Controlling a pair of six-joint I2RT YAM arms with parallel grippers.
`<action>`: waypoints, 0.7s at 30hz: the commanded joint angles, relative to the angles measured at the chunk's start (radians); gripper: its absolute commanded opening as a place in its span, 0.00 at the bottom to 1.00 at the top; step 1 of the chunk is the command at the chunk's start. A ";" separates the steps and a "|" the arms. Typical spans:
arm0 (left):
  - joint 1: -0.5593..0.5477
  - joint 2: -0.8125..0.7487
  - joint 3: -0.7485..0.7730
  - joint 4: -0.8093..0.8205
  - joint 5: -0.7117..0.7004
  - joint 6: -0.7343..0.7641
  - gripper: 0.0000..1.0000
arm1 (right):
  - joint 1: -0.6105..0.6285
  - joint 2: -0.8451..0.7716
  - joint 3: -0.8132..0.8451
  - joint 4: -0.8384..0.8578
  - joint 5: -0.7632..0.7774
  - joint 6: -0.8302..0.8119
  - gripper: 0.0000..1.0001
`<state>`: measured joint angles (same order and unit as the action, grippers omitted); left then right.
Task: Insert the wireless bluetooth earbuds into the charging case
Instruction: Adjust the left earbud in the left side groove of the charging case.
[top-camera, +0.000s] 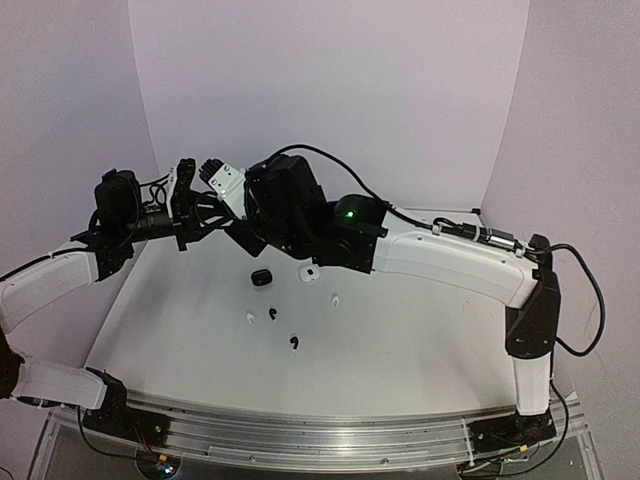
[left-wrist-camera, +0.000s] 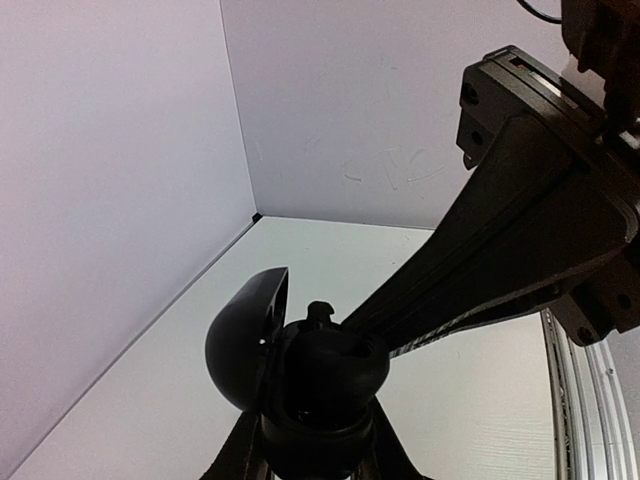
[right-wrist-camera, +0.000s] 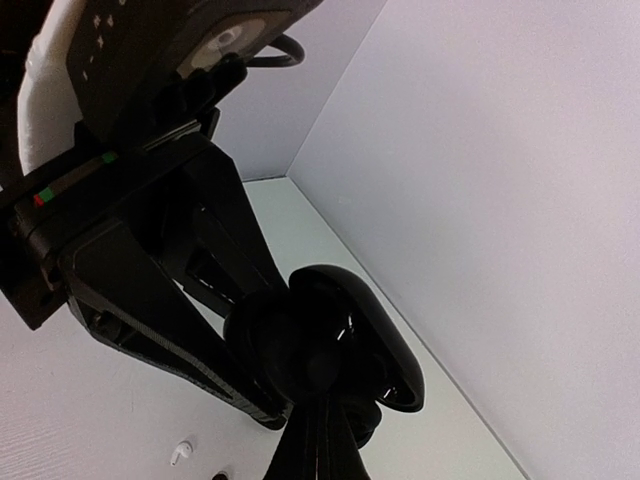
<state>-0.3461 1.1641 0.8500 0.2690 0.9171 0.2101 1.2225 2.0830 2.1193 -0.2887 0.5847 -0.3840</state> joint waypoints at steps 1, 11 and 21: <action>-0.022 -0.030 0.073 0.006 0.152 0.051 0.00 | 0.003 0.033 0.011 -0.029 -0.061 0.018 0.00; -0.023 -0.007 0.108 -0.057 0.198 0.061 0.00 | 0.003 0.014 0.004 -0.029 -0.069 0.064 0.00; -0.023 0.008 0.123 -0.083 0.245 -0.007 0.00 | 0.001 0.011 0.013 -0.030 -0.067 0.107 0.05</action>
<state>-0.3374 1.1815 0.8893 0.1478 0.9828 0.2325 1.2255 2.0830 2.1193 -0.3274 0.5685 -0.3099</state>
